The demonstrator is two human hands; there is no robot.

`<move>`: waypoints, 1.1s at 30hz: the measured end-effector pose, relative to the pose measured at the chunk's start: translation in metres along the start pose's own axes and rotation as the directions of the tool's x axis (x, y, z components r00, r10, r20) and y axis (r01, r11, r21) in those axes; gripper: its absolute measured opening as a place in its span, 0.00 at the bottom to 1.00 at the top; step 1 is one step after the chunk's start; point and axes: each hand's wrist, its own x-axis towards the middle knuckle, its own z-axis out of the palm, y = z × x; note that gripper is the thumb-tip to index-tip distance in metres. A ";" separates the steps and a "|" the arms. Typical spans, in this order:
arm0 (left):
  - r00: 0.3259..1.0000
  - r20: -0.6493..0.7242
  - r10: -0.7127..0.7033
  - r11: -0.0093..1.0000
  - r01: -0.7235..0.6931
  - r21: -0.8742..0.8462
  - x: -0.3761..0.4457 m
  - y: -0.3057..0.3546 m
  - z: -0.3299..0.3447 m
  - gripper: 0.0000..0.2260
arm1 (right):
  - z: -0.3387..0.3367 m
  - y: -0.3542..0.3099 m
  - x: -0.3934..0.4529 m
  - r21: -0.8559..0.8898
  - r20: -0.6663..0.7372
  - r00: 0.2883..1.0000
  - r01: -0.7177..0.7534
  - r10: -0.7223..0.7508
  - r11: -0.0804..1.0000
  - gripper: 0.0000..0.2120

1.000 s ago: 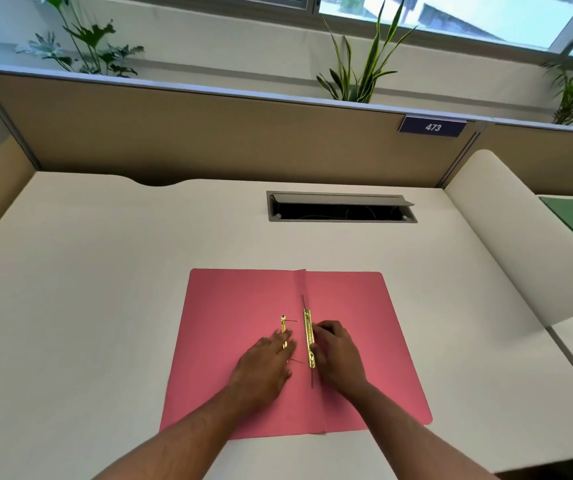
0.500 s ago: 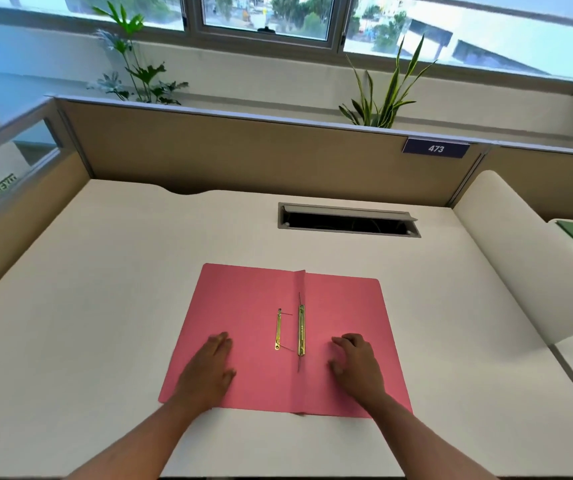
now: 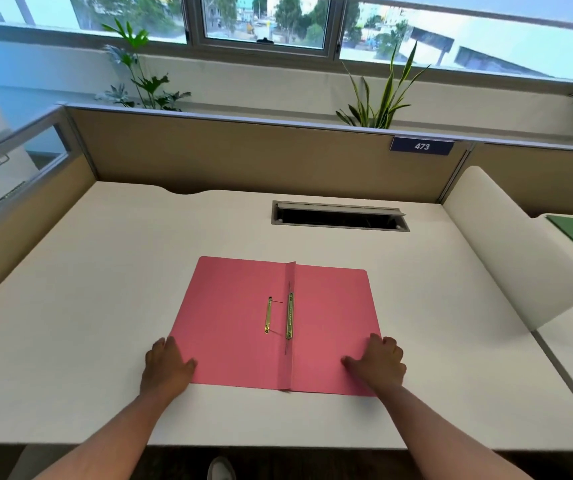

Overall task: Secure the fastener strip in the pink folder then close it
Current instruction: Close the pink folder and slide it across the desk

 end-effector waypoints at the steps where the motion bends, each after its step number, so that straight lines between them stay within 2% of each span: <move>1: 1.000 0.001 -0.006 1.000 0.006 -0.010 0.001 0.002 -0.001 0.30 | -0.001 0.002 0.001 -0.007 0.004 1.000 0.004 -0.004 1.000 0.44; 7: 0.998 -0.012 -0.058 0.997 0.057 -0.060 0.008 0.004 -0.008 0.24 | -0.002 0.006 0.007 0.014 -0.005 1.000 0.014 -0.014 1.000 0.42; 14: 0.982 0.000 -0.187 0.945 0.180 -0.273 0.020 0.002 -0.017 0.28 | -0.001 0.006 0.012 0.088 -0.015 1.000 -0.001 0.003 0.996 0.45; 16: 0.973 0.022 -0.231 0.918 0.226 -0.326 0.023 0.001 -0.021 0.25 | 0.000 0.006 0.013 0.106 -0.015 1.000 -0.007 0.009 0.994 0.46; 18: 0.972 0.025 -0.233 0.892 0.224 -0.392 0.026 -0.001 -0.027 0.18 | 0.000 0.006 0.013 0.115 -0.014 1.000 -0.008 0.010 0.993 0.46; 20: 0.976 0.051 -0.210 0.831 0.206 -0.516 0.025 -0.001 -0.036 0.13 | -0.001 0.007 0.014 0.129 -0.012 1.000 -0.007 0.009 0.992 0.45; 23: 0.980 0.105 -0.169 0.733 0.196 -0.651 0.029 0.000 -0.054 0.14 | -0.001 0.010 0.015 0.155 -0.014 1.000 -0.012 0.014 0.988 0.44; 25: 0.980 0.171 -0.100 0.642 0.195 -0.741 0.026 0.009 -0.071 0.17 | -0.002 0.013 0.016 0.178 -0.009 1.000 -0.014 0.016 0.984 0.44; 28: 0.955 0.295 0.035 0.424 0.254 -0.870 0.010 0.030 -0.094 0.22 | -0.003 0.015 0.018 0.227 -0.004 1.000 -0.012 0.013 0.974 0.41; 30: 0.940 0.326 0.098 0.290 0.287 -0.913 0.002 0.043 -0.101 0.26 | -0.003 0.017 0.020 0.259 0.003 1.000 -0.014 0.013 0.966 0.38; 32: 0.929 0.342 0.139 0.207 0.311 -0.928 -0.005 0.054 -0.100 0.30 | -0.003 0.019 0.021 0.273 0.011 1.000 -0.015 0.013 0.962 0.37; 33: 0.921 0.352 0.166 0.197 0.319 -0.927 -0.008 0.061 -0.097 0.32 | -0.003 0.019 0.021 0.281 0.013 1.000 -0.012 0.008 0.960 0.36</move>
